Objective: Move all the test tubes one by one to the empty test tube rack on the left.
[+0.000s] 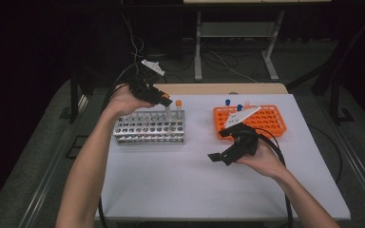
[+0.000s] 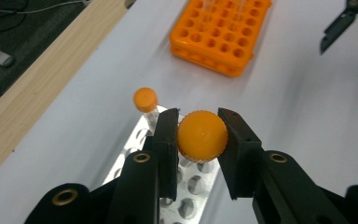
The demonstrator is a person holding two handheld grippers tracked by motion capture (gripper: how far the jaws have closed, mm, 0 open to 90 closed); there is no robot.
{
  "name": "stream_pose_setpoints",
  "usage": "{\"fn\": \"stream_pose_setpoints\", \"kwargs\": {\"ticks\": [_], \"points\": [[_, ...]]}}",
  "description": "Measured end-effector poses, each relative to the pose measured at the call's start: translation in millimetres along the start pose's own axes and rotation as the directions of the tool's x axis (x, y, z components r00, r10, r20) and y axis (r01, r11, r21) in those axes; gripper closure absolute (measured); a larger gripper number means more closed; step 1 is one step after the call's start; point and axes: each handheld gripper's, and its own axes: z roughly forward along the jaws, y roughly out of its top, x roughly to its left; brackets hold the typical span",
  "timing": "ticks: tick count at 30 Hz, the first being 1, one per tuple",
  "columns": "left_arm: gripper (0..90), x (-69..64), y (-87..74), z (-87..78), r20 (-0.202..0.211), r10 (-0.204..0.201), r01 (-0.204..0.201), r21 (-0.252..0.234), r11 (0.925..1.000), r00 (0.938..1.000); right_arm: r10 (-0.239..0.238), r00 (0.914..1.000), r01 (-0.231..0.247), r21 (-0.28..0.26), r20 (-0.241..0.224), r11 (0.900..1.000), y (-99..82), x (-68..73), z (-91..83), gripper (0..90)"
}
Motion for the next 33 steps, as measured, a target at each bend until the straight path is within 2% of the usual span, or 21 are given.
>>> {"fn": "stream_pose_setpoints", "kwargs": {"ticks": [9,16,21,33], "points": [[68.7,20.3,-1.2,12.6,-0.029,-0.042,0.041,-0.029,0.9987,0.9987,0.036,0.9993,-0.036,-0.009,-0.003,0.9993,-22.1,-6.7,-10.6,0.3],[68.6,32.0,-5.0,21.0,-0.023,-0.058,0.057,-0.042,0.9975,0.9981,0.059,0.9981,-0.059,0.004,0.014,0.9982,-39.4,-8.3,-18.9,0.3],[68.6,34.3,-5.9,28.1,-0.026,-0.059,0.058,-0.038,0.9976,0.9979,0.076,0.9968,-0.076,0.001,0.026,0.9971,-49.4,-10.8,-25.0,0.2],[68.4,34.4,-5.2,51.7,-0.011,-0.034,0.034,0.023,0.9992,0.9994,0.109,0.9932,-0.108,-0.025,0.041,0.9938,-64.9,-17.0,-37.8,0.3]]}}
